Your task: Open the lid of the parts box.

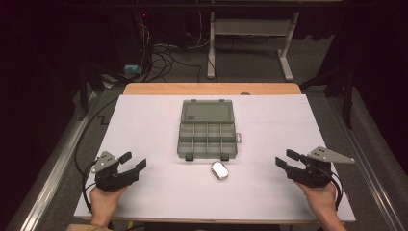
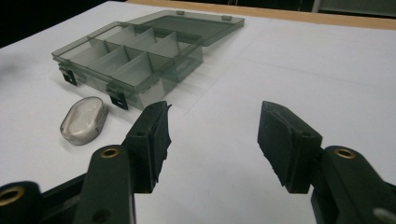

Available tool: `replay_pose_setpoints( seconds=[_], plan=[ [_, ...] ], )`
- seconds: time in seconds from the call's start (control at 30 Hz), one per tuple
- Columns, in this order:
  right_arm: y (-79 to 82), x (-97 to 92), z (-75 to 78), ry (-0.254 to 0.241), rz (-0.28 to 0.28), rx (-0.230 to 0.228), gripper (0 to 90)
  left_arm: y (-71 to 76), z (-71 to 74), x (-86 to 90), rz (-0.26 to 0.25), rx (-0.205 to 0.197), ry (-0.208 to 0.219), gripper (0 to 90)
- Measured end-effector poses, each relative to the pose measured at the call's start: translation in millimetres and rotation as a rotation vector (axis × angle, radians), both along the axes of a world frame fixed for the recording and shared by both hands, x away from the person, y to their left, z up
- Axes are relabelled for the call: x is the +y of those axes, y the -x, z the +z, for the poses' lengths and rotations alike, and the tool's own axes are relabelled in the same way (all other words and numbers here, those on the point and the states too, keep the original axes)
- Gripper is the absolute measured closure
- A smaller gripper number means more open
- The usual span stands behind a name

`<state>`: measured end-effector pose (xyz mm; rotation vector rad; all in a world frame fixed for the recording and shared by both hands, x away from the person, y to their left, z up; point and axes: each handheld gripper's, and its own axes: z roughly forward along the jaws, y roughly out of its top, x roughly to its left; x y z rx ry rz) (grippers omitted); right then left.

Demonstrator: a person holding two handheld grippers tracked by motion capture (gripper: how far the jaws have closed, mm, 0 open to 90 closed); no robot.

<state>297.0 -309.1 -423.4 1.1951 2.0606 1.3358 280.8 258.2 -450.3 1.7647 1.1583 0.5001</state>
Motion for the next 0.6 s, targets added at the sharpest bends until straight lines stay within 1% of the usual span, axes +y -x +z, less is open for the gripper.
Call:
replay_pose_setpoints(
  seconds=[0.07,0.17,0.23,0.37,0.4,0.5,0.53,0.6],
  plan=[
    [5.7,-6.7,-5.6,-0.012,-0.011,-0.002,42.2,1.7,-0.9,-0.1,-0.002,-0.004,0.0,33.4],
    [12.6,-15.8,-13.4,-0.018,-0.021,-0.027,40.8,2.9,-1.4,0.1,-0.006,-0.009,0.0,33.4],
    [16.8,-21.1,-16.8,-0.031,-0.026,-0.033,40.0,4.5,-1.2,1.3,-0.007,-0.014,0.003,33.5],
    [25.0,-27.0,-23.3,-0.033,-0.038,-0.063,38.5,8.5,-2.6,6.0,-0.003,-0.022,0.014,33.8],
    [26.3,-28.2,-25.0,-0.027,-0.037,-0.077,37.7,9.4,-3.5,7.5,0.0,-0.02,0.022,33.8],
    [30.5,-31.3,-29.6,-0.024,-0.055,-0.093,34.2,9.7,-6.1,12.3,0.003,-0.01,0.051,33.8],
    [31.8,-31.8,-30.6,-0.013,-0.06,-0.099,34.2,8.8,-6.8,13.6,0.003,-0.005,0.061,33.9],
    [33.9,-32.8,-30.0,-0.017,-0.066,-0.121,34.4,6.5,-8.1,13.8,0.004,0.015,0.087,33.9]
  ],
)
